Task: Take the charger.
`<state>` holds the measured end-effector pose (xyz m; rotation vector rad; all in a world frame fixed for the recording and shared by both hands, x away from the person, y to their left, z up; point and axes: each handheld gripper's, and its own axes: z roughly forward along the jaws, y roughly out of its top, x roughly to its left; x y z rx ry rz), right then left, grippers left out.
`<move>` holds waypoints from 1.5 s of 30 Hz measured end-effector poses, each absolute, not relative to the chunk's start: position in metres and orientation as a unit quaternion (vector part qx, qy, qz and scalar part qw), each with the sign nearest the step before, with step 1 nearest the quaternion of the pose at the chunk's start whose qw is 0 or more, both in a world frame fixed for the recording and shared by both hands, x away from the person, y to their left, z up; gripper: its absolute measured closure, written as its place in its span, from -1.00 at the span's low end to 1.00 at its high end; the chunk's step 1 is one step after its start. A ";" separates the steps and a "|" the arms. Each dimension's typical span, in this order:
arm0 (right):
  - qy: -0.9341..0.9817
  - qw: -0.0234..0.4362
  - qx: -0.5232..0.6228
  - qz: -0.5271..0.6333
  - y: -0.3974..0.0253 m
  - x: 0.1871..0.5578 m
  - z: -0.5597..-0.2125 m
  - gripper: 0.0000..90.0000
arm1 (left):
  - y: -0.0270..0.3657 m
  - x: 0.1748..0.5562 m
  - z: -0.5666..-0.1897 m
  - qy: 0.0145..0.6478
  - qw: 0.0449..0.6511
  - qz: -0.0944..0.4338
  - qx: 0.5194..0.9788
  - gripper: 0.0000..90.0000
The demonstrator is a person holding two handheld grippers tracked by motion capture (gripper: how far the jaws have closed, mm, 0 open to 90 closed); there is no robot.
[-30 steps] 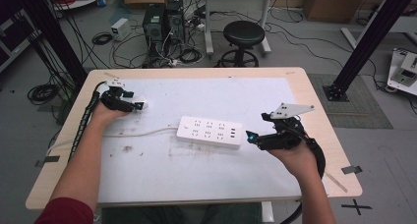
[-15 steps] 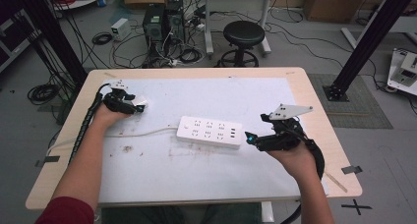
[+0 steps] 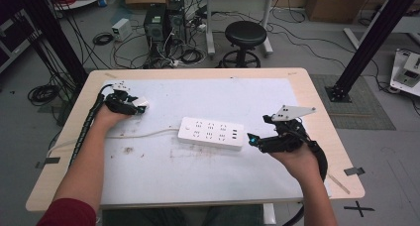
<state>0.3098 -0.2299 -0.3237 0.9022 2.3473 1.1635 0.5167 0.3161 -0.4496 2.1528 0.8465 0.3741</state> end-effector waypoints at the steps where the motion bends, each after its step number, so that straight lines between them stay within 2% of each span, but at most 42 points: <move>1: 0.833 0.185 0.319 0.412 -0.230 0.310 -0.324 -0.56 | 0.315 0.516 -0.449 0.331 0.388 0.146 0.848 -0.18; 4: 0.832 0.185 0.321 0.413 -0.230 0.309 -0.323 -0.56 | 0.314 0.515 -0.448 0.331 0.383 0.149 0.850 -0.06; 12: 0.831 0.185 0.321 0.416 -0.233 0.307 -0.324 -0.56 | 0.312 0.508 -0.433 0.319 0.389 0.159 0.849 -0.06; 17: 0.829 0.186 0.320 0.418 -0.234 0.306 -0.323 -0.56 | 0.314 0.493 -0.405 0.301 0.409 0.177 0.843 -0.05; 18: 0.830 0.186 0.319 0.419 -0.235 0.306 -0.322 -0.56 | 0.313 0.482 -0.390 0.291 0.418 0.186 0.840 -0.05; 23: 0.828 0.185 0.312 0.426 -0.237 0.304 -0.320 -0.56 | 0.310 0.461 -0.365 0.278 0.428 0.195 0.838 -0.05; 27: 0.829 0.185 0.306 0.430 -0.240 0.301 -0.316 -0.56 | 0.302 0.427 -0.341 0.265 0.432 0.202 0.838 -0.05; 38: 0.829 0.182 0.298 0.437 -0.242 0.304 -0.316 -0.56 | 0.294 0.364 -0.328 0.238 0.470 0.189 0.829 -0.05; 45: 0.828 0.179 0.300 0.438 -0.242 0.308 -0.318 -0.56 | 0.285 0.349 -0.328 0.214 0.477 0.184 0.833 -0.05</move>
